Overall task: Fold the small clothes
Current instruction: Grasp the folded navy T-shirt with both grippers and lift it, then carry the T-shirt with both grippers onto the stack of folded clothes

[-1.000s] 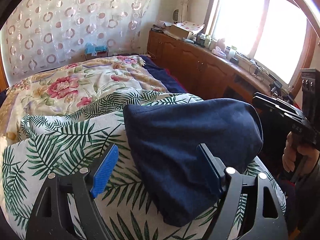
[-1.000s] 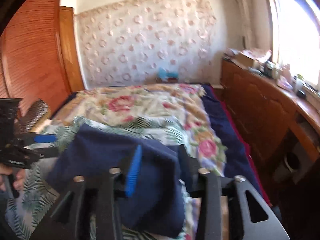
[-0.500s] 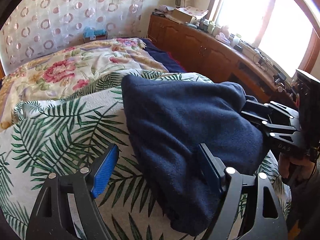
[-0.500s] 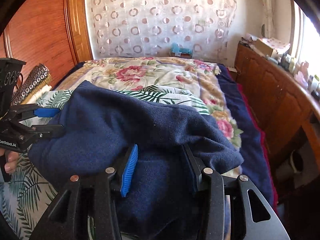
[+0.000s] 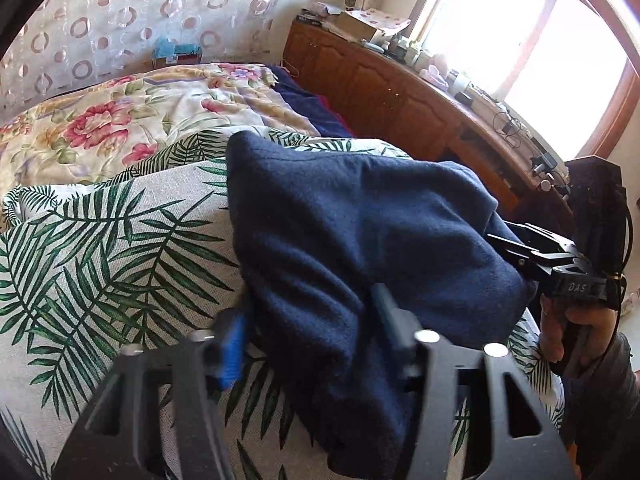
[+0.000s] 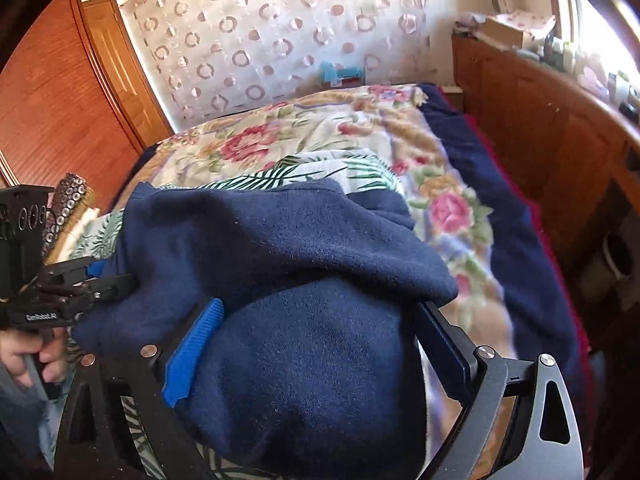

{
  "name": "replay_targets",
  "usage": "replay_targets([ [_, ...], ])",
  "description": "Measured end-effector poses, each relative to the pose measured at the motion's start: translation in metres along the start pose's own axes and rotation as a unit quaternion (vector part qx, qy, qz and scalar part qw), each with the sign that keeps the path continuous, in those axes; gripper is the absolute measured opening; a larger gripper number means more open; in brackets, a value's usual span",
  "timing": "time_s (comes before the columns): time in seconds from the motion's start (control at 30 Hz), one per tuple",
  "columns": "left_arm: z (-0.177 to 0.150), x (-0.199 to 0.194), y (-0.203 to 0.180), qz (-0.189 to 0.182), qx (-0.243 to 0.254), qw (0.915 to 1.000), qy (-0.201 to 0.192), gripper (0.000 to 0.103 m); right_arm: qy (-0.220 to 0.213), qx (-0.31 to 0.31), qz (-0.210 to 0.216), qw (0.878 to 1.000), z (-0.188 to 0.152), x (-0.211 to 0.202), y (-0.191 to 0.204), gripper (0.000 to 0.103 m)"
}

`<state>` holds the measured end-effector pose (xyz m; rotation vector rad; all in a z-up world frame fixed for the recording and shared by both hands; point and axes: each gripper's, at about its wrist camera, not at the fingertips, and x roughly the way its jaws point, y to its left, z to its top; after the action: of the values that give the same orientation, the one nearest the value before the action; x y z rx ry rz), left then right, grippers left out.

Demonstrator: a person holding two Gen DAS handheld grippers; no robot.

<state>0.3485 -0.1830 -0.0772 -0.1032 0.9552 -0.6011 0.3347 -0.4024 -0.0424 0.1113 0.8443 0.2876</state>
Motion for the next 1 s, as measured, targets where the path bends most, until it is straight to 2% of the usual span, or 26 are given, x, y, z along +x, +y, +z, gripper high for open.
replay_targets([
  [0.07,0.0,0.001,0.002,-0.02,-0.009,0.9998,0.004,0.027,-0.001,-0.004,0.011,1.0,0.003,-0.003,-0.003,0.086],
  [0.17,-0.001,-0.001,-0.007,-0.013,0.006,0.9999,0.001,0.021,0.001,-0.009,0.017,1.0,0.004,-0.011,-0.006,0.077],
  [0.37,0.0,-0.016,-0.017,-0.007,0.022,0.9995,-0.022,0.018,0.021,0.006,0.049,0.999,0.005,-0.002,-0.02,0.069],
  [0.43,0.0,-0.024,-0.02,-0.008,0.027,0.999,-0.034,0.017,0.025,0.004,0.061,0.998,0.005,-0.002,-0.02,0.057],
  [0.47,0.0,-0.03,-0.023,-0.009,0.03,0.9986,-0.042,0.017,0.026,0.001,0.069,0.997,0.005,-0.002,-0.019,0.045],
  [0.5,-0.001,-0.037,-0.026,-0.01,0.034,0.9981,-0.05,0.017,0.024,-0.002,0.078,0.997,0.004,-0.003,-0.018,0.038],
  [0.6,-0.001,-0.057,-0.033,-0.017,0.044,0.9963,-0.072,0.016,0.006,-0.026,0.059,0.998,0.004,-0.009,-0.011,0.026],
  [0.67,-0.003,-0.075,-0.035,-0.014,0.05,0.9945,-0.091,0.016,-0.009,-0.043,0.046,0.998,0.005,-0.015,-0.002,0.024],
  [0.77,-0.006,-0.11,-0.03,-0.013,0.049,0.9912,-0.122,0.016,-0.035,-0.065,0.048,0.996,0.01,-0.028,0.016,0.023],
  [0.87,-0.012,-0.148,-0.016,0.002,0.044,0.9875,-0.151,0.016,-0.056,-0.088,0.066,0.992,0.02,-0.039,0.039,0.023],
  [1.0,-0.025,-0.197,0.012,0.039,0.027,0.9805,-0.191,0.016,-0.074,-0.135,0.094,0.984,0.04,-0.042,0.084,0.023],
])
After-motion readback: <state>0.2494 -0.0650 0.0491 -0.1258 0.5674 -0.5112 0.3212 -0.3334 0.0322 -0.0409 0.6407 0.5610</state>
